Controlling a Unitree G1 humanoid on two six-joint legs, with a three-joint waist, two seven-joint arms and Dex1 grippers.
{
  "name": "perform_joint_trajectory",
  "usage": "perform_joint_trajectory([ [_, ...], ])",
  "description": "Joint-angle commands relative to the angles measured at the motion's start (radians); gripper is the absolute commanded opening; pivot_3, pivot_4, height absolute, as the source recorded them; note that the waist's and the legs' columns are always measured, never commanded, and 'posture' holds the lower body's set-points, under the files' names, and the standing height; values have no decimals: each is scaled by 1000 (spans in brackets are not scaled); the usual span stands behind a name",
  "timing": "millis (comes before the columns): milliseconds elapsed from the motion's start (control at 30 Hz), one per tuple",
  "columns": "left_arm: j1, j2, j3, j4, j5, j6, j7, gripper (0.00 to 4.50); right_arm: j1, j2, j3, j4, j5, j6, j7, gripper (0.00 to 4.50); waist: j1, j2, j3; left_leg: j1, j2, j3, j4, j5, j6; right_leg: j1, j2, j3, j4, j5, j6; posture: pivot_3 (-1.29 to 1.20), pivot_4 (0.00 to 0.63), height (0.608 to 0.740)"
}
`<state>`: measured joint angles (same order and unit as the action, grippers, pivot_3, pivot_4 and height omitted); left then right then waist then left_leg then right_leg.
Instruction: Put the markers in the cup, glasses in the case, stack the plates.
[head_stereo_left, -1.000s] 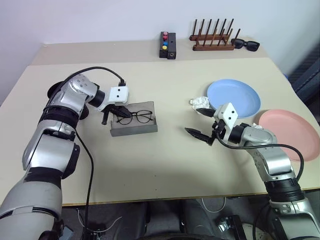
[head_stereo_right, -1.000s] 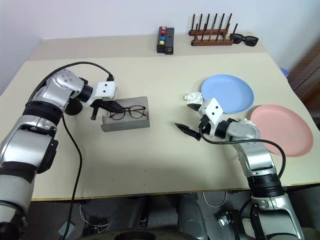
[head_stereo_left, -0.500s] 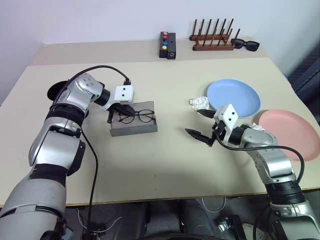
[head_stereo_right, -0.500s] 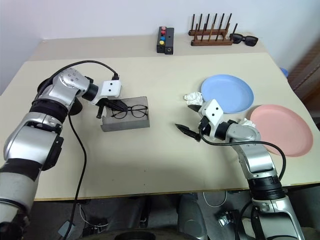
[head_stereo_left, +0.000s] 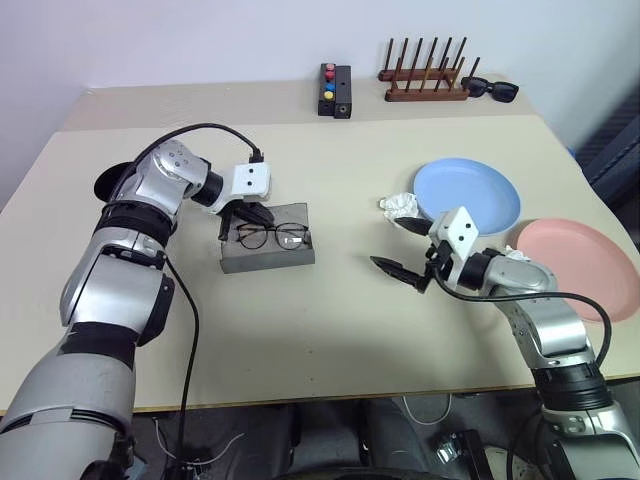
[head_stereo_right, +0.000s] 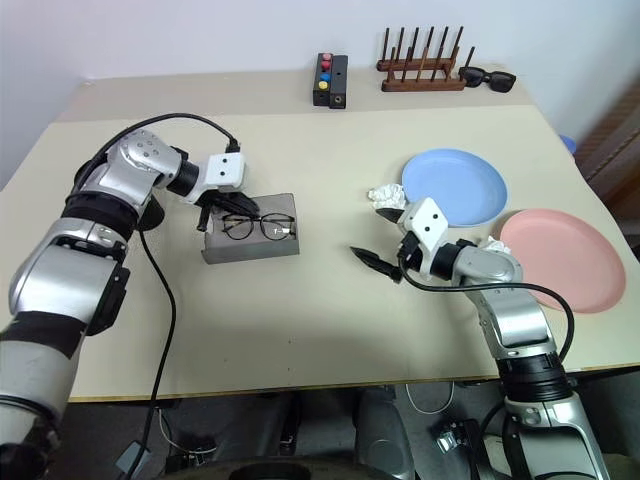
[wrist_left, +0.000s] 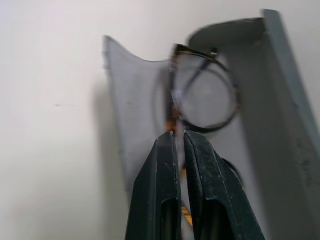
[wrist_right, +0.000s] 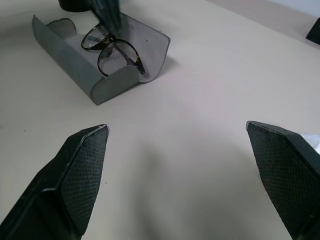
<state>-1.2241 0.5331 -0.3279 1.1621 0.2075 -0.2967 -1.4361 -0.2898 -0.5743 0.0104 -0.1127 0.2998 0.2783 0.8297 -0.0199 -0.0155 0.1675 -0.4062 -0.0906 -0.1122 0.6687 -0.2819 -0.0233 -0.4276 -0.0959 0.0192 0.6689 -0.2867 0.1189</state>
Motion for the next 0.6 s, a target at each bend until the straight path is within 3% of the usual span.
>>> perform_joint_trajectory([
  [33, -14, 23, 30, -24, -20, 12, -42, 239, 2, -11, -32, -45, 16, -4, -3, 4500, 0, 0, 0, 0, 0, 0, 0, 0, 0, 0, 0, 0, 0, 0, 0, 0, 150, 740],
  [467, -2, 22, 25, -40, -14, 16, -79, 239, 0, -7, -30, -42, 14, -7, -7, 4500, 0, 0, 0, 0, 0, 0, 0, 0, 0, 0, 0, 0, 0, 0, 0, 0, 150, 740],
  [600, -2, 22, 27, -45, -18, 23, -91, 1543, 3, -7, -31, -45, 14, -7, -10, 4500, 0, 0, 0, 0, 0, 0, 0, 0, 0, 0, 0, 0, 0, 0, 0, 0, 150, 740],
])
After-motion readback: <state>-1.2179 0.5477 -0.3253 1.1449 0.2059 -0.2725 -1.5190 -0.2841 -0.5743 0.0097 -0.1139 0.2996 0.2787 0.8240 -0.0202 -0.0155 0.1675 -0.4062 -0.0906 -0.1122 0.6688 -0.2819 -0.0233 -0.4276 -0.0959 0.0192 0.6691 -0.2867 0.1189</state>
